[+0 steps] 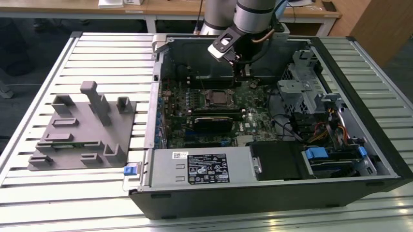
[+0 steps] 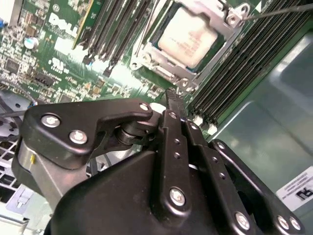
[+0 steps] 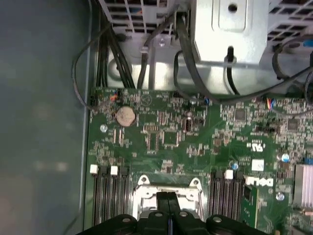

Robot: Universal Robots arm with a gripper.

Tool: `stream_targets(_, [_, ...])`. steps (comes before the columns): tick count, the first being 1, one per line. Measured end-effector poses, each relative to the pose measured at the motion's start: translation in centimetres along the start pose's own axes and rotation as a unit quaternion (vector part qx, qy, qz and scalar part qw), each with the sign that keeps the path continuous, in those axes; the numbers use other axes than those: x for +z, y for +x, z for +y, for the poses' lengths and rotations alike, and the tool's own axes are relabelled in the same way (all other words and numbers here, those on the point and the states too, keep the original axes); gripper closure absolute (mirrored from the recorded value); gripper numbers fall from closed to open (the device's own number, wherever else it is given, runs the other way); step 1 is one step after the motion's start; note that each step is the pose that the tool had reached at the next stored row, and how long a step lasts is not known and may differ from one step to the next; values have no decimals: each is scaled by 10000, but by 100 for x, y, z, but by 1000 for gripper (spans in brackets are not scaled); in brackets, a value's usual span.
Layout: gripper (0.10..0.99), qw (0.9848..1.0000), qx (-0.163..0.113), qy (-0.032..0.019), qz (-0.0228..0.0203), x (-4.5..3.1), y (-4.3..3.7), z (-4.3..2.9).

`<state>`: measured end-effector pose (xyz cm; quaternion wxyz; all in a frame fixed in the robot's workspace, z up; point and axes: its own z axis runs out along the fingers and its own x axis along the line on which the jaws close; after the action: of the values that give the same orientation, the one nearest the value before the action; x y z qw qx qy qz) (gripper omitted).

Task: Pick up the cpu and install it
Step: 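Close the cpu cover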

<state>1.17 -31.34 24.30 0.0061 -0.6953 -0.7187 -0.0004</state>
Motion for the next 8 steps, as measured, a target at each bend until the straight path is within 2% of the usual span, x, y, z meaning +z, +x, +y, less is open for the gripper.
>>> stream_targets(8, [980, 10000, 0, 0, -1, 56, 7, -223])
